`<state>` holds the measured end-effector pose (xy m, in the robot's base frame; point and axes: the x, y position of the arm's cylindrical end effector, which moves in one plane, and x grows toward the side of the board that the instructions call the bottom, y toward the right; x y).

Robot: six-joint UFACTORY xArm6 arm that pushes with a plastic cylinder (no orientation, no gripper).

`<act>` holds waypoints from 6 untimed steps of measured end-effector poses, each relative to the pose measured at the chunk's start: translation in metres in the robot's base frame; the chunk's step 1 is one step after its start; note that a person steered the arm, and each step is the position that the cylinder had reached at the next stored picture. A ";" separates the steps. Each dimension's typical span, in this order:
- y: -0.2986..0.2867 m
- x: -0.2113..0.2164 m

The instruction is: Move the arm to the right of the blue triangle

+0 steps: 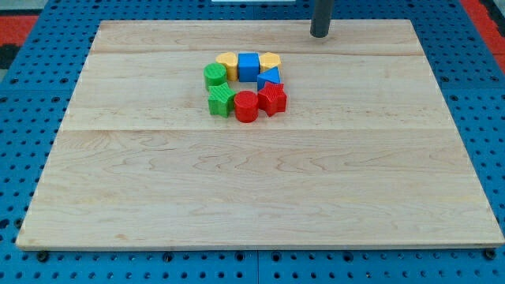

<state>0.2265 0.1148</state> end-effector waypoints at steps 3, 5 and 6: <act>0.030 0.004; 0.050 0.075; 0.045 0.081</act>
